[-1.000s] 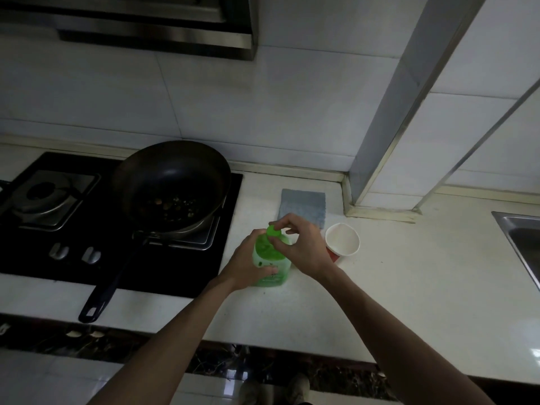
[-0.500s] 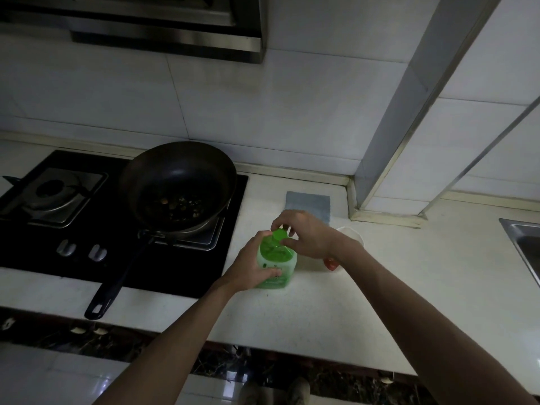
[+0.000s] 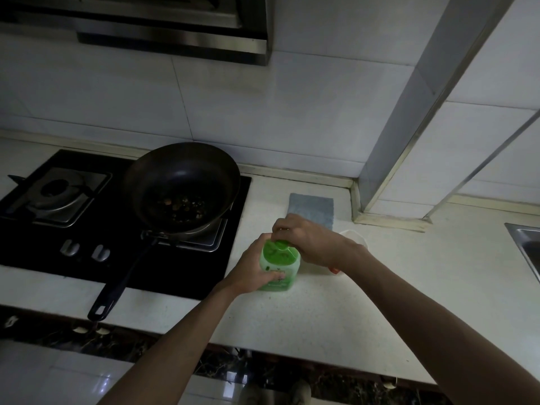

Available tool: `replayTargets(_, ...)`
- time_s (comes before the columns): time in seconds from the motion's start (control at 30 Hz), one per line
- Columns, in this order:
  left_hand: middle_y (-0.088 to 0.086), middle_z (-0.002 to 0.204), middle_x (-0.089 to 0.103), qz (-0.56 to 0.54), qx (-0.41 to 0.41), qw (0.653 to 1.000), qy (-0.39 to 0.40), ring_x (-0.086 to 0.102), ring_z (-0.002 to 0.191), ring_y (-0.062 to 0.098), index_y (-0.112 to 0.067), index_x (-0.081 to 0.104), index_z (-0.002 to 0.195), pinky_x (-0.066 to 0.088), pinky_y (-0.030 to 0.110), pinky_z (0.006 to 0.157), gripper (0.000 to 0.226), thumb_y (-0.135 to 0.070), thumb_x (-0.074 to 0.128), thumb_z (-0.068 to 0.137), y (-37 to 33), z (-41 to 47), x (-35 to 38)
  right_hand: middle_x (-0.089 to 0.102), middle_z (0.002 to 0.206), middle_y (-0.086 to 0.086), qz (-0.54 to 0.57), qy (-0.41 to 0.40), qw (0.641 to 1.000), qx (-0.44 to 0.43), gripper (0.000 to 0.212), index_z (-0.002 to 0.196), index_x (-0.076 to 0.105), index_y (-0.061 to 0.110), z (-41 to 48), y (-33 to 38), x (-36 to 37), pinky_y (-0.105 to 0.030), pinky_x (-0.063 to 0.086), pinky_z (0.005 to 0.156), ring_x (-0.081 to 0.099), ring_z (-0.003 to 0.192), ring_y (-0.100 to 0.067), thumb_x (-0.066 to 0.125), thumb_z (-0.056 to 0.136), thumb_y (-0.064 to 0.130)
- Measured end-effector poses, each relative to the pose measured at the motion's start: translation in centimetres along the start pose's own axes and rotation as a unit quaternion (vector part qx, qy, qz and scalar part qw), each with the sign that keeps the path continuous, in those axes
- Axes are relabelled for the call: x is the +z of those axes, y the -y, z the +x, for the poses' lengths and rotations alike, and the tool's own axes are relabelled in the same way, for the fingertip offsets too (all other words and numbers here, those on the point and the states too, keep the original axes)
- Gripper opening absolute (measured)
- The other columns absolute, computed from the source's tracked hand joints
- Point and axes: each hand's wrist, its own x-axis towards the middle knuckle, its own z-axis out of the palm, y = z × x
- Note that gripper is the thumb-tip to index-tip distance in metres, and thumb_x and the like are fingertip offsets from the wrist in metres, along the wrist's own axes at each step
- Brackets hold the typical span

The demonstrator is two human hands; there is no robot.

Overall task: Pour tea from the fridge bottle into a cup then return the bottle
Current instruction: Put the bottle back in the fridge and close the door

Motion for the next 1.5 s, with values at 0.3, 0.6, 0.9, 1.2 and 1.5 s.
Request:
replayTargets(0.3, -0.006, 0.116, 0.059, -0.008, 0.008, 1.000, 0.001, 0.059, 0.109, 0.012, -0.038, 0.042, 0.128, 0.051, 0.044, 0.094, 0.076, -0.029, 0.085, 0.066, 0.3, -0.1, 0.1, 0.057, 0.071, -0.007, -0.027, 0.062, 0.982, 0.178, 0.060, 0.075, 0.062, 0.005, 0.7, 0.9, -2.4, -0.040, 0.053, 0.067, 0.056, 0.064, -0.021, 0.038, 0.099, 0.054)
replayTargets(0.6, -0.005, 0.117, 0.059, -0.010, -0.006, 1.000, -0.008, 0.060, 0.109, 0.012, -0.040, 0.041, 0.129, 0.052, 0.044, 0.094, 0.080, -0.035, 0.086, 0.063, 0.7, 0.1, 0.3, 0.059, 0.113, -0.005, 0.067, 0.097, 0.988, 0.098, 0.049, 0.137, 0.049, 0.023, 0.0, -0.4, -1.6, -0.036, 0.049, 0.087, 0.055, 0.103, -0.018, 0.065, 0.091, 0.027)
replayTargets(0.9, -0.004, 0.115, 0.059, -0.005, 0.007, 1.000, -0.005, 0.061, 0.106, 0.013, -0.039, 0.043, 0.125, 0.054, 0.044, 0.089, 0.073, -0.032, 0.085, 0.065, 0.7, 0.1, 0.3, 0.065, 0.100, -0.006, -0.026, 0.056, 0.986, 0.153, 0.032, 0.102, 0.059, 0.010, 0.6, 0.7, -0.8, -0.036, 0.049, 0.073, 0.061, 0.090, -0.024, 0.057, 0.094, 0.041)
replayTargets(1.2, -0.007, 0.119, 0.059, -0.019, 0.000, 1.000, -0.005, 0.061, 0.109, 0.010, -0.039, 0.041, 0.129, 0.053, 0.042, 0.092, 0.077, -0.034, 0.085, 0.067, 0.8, 0.0, 0.3, 0.063, 0.106, -0.009, -0.039, 0.052, 0.988, 0.141, 0.045, 0.120, 0.054, 0.012, 0.5, 0.7, 0.2, -0.044, 0.055, 0.077, 0.064, 0.094, -0.027, 0.042, 0.100, 0.050)
replayTargets(1.5, -0.006, 0.118, 0.059, -0.011, -0.009, 1.000, -0.007, 0.062, 0.107, 0.012, -0.040, 0.040, 0.129, 0.054, 0.042, 0.090, 0.079, -0.035, 0.085, 0.065, 1.1, 0.1, 0.5, 0.065, 0.107, -0.009, -0.038, 0.078, 0.990, 0.111, 0.041, 0.119, 0.054, 0.009, 0.4, 0.4, 0.0, -0.044, 0.055, 0.079, 0.065, 0.095, -0.028, 0.048, 0.098, 0.044)
